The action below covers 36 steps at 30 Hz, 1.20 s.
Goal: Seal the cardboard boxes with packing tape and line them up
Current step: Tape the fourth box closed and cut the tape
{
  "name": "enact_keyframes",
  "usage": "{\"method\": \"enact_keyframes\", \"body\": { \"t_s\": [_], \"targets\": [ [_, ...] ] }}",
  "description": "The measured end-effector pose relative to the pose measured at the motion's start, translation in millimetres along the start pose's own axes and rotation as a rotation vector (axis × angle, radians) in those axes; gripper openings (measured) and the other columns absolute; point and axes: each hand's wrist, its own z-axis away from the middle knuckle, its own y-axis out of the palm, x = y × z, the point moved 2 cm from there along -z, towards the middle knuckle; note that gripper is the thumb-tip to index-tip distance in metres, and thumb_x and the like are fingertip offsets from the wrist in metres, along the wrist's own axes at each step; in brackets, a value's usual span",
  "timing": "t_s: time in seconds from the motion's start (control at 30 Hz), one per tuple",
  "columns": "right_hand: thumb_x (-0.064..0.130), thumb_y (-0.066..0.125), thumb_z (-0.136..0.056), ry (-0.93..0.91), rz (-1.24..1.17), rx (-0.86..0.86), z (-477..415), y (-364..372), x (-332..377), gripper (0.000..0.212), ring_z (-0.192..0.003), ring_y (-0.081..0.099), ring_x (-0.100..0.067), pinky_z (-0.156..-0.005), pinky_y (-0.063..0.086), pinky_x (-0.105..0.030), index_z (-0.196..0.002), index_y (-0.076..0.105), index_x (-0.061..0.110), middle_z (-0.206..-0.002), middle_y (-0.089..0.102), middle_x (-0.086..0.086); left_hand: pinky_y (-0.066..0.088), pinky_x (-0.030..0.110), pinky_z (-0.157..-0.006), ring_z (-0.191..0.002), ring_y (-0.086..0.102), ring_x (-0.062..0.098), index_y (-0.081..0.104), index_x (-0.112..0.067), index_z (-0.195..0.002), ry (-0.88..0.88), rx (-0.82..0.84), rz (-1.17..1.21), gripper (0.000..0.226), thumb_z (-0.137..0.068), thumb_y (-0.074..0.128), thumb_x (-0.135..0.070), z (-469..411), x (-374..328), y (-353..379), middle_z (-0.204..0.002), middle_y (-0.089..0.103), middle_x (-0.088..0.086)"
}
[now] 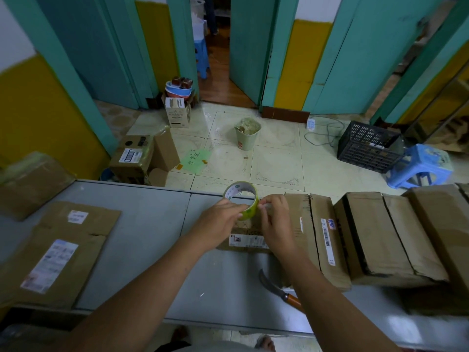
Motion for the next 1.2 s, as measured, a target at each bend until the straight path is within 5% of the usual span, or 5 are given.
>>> {"method": "enact_keyframes", "body": {
  "t_s": [0.2, 0.5, 0.8, 0.97, 1.2],
  "targets": [
    [0.004, 0.076, -0.092, 0.157, -0.222, -0.001, 8.7, -2.5, 2.5, 0.032, -0.103, 0.066, -0.001, -0.089, 0.057, -0.02, -0.105, 0.066, 0.032, -0.113, 0.067, 0.004, 0.056, 0.042, -0.087, -0.1, 0.061, 0.016, 0.065, -0.028, -0.145, -0.023, 0.018, -0.002, 0.039, -0.109, 0.056, -0.015, -0.2, 1.2, -0.8, -0.109, 0.061, -0.004],
    [0.004, 0.078, -0.089, 0.187, -0.274, 0.0, 3.4, -9.5, -1.0, 0.022, -0.091, 0.068, 0.001, -0.08, 0.055, -0.012, -0.095, 0.068, 0.023, -0.093, 0.071, 0.021, 0.058, 0.04, -0.085, -0.097, 0.063, 0.016, 0.065, -0.035, -0.143, -0.038, 0.042, 0.018, 0.041, -0.108, 0.057, -0.015, 1.1, 4.1, 0.1, -0.109, 0.062, -0.002],
    [-0.007, 0.057, -0.099, 0.095, -0.213, 0.077, 3.2, 0.1, 0.5, 0.039, -0.075, 0.057, -0.024, -0.066, 0.053, -0.051, -0.092, 0.045, 0.029, -0.085, 0.059, 0.005, 0.055, 0.036, -0.083, -0.101, 0.057, 0.007, 0.067, -0.031, -0.139, -0.012, 0.01, -0.056, 0.034, -0.109, 0.055, -0.018, 2.0, 5.0, 4.7, -0.112, 0.066, -0.007],
    [-0.007, 0.052, -0.1, 0.057, -0.126, 0.216, -0.5, -11.6, 5.5, 0.058, -0.071, 0.049, -0.017, -0.065, 0.05, -0.053, -0.088, 0.037, 0.047, -0.085, 0.054, 0.003, 0.05, 0.035, -0.076, -0.103, 0.058, 0.012, 0.066, -0.031, -0.138, -0.035, -0.028, -0.09, 0.033, -0.109, 0.053, -0.021, -2.0, 2.3, 5.1, -0.107, 0.063, -0.011],
    [-0.006, 0.055, -0.099, 0.08, -0.159, 0.332, 5.5, -26.4, 20.5, 0.034, -0.076, 0.054, -0.016, -0.071, 0.051, -0.049, -0.095, 0.038, 0.023, -0.088, 0.059, 0.001, 0.055, 0.04, -0.082, -0.104, 0.061, 0.021, 0.064, -0.038, -0.138, -0.066, -0.039, -0.109, 0.033, -0.109, 0.052, -0.028, -11.5, 2.6, 5.4, -0.116, 0.067, -0.003]
  ]
}}
